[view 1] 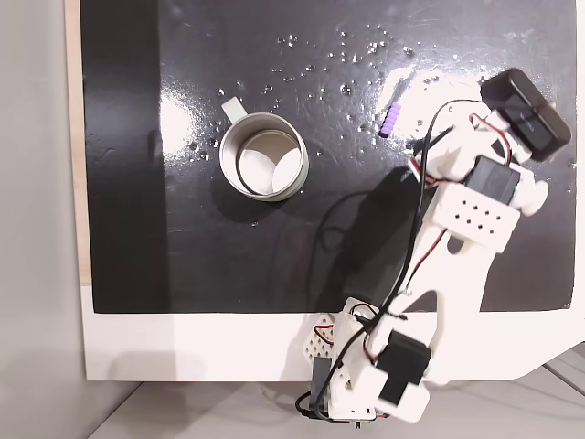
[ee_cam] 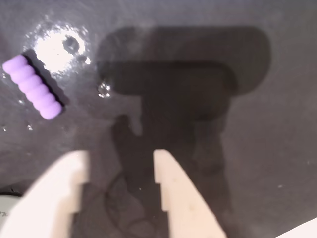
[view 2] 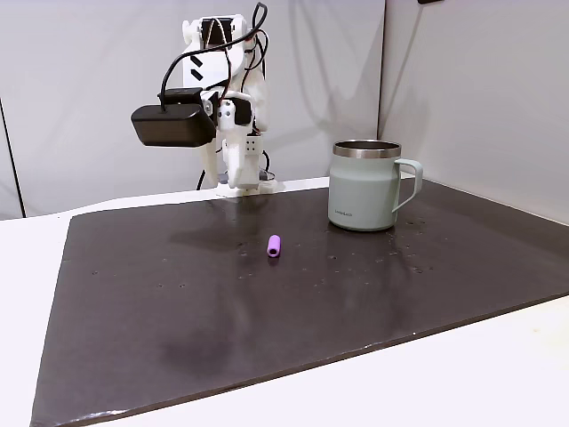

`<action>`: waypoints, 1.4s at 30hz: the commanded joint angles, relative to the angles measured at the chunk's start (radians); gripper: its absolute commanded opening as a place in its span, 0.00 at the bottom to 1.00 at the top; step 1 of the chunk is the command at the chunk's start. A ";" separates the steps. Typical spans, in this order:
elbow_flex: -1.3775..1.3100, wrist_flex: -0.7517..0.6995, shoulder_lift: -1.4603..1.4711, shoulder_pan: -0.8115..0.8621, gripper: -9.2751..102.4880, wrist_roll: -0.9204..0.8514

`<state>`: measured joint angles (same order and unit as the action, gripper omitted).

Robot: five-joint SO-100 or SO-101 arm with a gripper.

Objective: Grasp a pengrip and put it in the cup.

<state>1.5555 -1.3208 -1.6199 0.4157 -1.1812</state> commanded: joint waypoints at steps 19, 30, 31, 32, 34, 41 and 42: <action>-0.446 -0.110 0.480 -0.192 0.39 0.117; -0.506 -0.124 0.560 -0.239 0.31 0.167; -0.538 -0.133 0.581 -0.235 0.31 0.167; -0.580 -0.153 0.609 -0.230 0.31 0.167; -0.672 -0.206 0.675 -0.225 0.31 0.170; -1.006 -0.351 0.893 -0.207 0.30 0.181; -1.065 -0.379 0.930 -0.204 0.29 0.186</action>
<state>0.6657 -1.6368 -0.7501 0.1933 -1.0124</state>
